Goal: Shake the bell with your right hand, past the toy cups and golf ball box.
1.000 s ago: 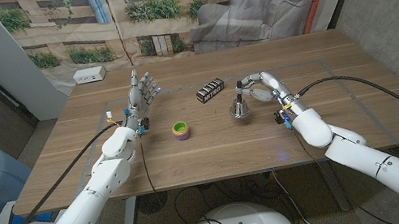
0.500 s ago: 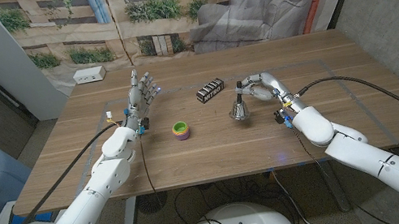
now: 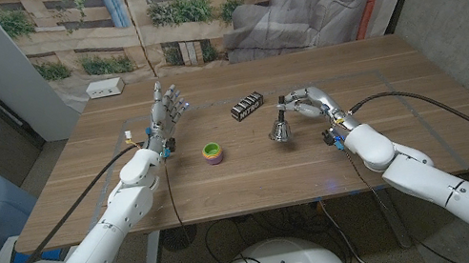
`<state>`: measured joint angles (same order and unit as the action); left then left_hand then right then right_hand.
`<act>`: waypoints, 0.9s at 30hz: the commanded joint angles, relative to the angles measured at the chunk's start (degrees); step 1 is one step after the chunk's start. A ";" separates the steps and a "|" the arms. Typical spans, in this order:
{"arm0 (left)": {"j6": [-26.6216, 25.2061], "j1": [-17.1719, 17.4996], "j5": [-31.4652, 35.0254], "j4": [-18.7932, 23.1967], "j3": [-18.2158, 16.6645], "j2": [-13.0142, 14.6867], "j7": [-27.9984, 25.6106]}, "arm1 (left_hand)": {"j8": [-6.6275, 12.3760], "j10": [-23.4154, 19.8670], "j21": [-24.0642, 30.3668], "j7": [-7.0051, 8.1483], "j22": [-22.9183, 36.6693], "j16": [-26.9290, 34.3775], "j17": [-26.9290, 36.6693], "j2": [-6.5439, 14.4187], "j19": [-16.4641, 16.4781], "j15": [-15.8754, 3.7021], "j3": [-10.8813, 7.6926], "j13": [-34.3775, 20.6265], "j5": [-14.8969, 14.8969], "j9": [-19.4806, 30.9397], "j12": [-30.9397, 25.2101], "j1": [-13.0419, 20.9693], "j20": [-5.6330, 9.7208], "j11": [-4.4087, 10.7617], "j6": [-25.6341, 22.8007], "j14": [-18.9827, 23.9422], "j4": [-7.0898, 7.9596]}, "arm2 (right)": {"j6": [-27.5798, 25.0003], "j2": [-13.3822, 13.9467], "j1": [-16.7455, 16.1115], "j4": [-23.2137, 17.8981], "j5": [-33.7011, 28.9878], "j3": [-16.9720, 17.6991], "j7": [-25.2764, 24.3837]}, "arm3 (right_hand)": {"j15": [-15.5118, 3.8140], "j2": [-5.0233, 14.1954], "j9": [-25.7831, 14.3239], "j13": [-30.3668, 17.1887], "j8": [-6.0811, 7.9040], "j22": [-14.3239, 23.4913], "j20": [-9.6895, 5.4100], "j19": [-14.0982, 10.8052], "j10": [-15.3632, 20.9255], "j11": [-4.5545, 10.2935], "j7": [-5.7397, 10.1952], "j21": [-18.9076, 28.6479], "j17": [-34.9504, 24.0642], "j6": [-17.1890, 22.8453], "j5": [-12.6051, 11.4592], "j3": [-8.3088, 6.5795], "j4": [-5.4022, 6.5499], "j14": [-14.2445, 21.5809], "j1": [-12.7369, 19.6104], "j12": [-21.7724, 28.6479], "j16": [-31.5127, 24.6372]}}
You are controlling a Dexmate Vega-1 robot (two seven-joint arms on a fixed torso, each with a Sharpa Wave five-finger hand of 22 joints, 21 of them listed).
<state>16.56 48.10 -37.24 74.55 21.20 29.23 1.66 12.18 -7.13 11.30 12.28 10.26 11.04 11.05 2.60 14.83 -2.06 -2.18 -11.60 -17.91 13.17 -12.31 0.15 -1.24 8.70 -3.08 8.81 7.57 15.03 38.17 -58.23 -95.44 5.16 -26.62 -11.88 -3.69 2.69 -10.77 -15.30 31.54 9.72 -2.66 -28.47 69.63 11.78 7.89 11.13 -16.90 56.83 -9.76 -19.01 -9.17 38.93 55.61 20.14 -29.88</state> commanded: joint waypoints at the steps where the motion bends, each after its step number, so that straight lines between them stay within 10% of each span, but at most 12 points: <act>1: -0.02 -0.01 0.00 -0.01 0.01 -0.01 0.02 | 0.10 -0.07 0.39 0.45 0.33 0.32 0.27 0.47 0.52 -5.63 -0.07 -0.29 -0.40 0.23 -0.32 0.01 0.04 0.23 -0.03 0.49 0.40 | 6.50 -1.12 0.43 3.34 -6.23 -0.56 -5.12 | -9.12 1.55 -0.37 -0.19 0.01 0.21 -3.88 -0.10 -0.21 0.18 1.07 0.12 -0.31 0.63 -0.38 0.04 -0.24 0.15 1.95 -0.43 0.20; 27: -0.05 0.00 0.00 0.04 0.00 0.01 -0.01 | 0.12 -0.06 0.39 0.45 0.33 0.31 0.26 0.47 0.52 -5.66 -0.07 -0.29 -0.41 0.24 -0.31 0.02 0.04 0.26 -0.07 0.47 0.40 | 9.33 -1.76 0.14 5.02 -20.25 -0.30 -15.33 | -9.23 -0.19 -0.77 -0.94 -1.30 0.20 -3.58 0.04 -3.32 0.58 2.25 0.19 -1.04 -2.08 -0.74 0.87 -1.15 -2.38 5.63 -1.99 0.42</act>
<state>16.51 48.10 -37.24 74.55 21.21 29.22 1.68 12.18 -7.14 11.30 12.28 10.26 11.04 11.05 2.60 14.83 -2.06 -2.18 -11.60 -17.91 13.17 -12.31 0.15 -1.24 8.70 -3.08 8.80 7.57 23.01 36.78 -58.35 -91.59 -8.54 -26.74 -22.19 -3.48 2.07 -11.45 -15.93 30.18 9.72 -2.66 -28.48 66.70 12.19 9.86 11.13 -17.71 54.86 -10.20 -18.14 -10.03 36.85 60.14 18.32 -29.43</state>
